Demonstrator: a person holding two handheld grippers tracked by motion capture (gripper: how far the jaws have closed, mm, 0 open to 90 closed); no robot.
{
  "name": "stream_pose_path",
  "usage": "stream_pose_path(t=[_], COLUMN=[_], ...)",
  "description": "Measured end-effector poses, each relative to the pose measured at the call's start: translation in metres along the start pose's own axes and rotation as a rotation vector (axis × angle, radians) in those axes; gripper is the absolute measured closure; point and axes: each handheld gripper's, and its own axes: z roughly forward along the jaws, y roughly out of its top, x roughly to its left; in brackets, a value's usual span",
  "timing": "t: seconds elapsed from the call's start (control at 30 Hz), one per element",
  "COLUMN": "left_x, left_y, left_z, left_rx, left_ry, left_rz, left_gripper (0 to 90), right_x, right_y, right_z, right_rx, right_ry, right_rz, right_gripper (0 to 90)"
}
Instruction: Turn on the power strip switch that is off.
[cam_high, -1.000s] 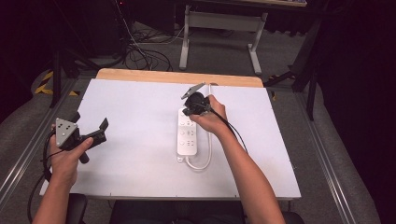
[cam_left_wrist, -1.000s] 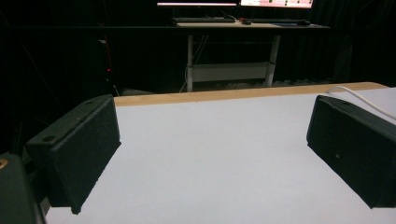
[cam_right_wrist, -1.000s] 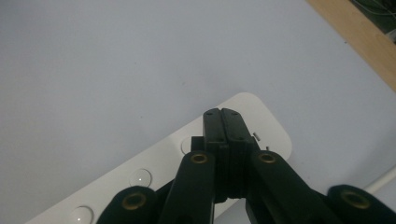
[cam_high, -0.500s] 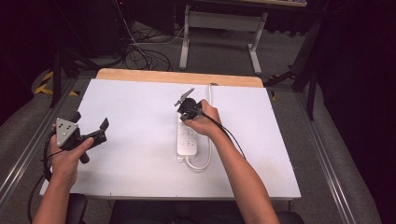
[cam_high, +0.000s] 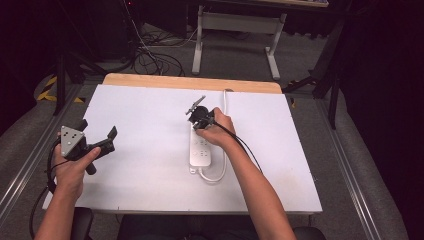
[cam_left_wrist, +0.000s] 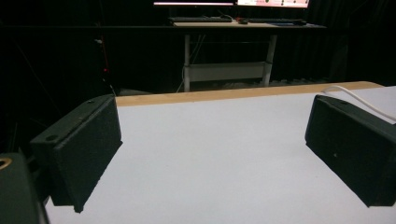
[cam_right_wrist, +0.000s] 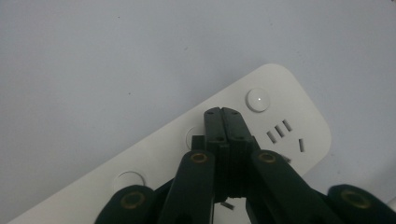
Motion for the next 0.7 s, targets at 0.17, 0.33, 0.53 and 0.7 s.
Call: stream_pose_path(t=[0.17,0.33,0.53,0.7], left_x=[0.0,-0.0001,-0.0006,-0.0004], left_y=[-0.0003,-0.0004,0.0,0.0], left_z=[-0.0004,0.0003,0.0,0.0], left_rx=[0.0,0.002,-0.001,-0.001], left_ry=[-0.001,0.0,-0.001,-0.001], left_rz=[-0.002,-0.001,0.0,-0.001], left_gripper=[4.3,4.3,4.3,4.3], right_x=[-0.0013,-0.0007,-0.001,0.0001], right_y=[-0.0016,0.0007,0.0004,-0.0003], right_z=[-0.0008,0.0,0.0001,-0.0003], right_rx=[-0.041,-0.039,-0.025,-0.022], right_ry=[0.011,0.027,0.022,0.021], right_rz=[0.027,0.024,0.027,0.022], right_gripper=[90.0,90.0,90.0,90.0])
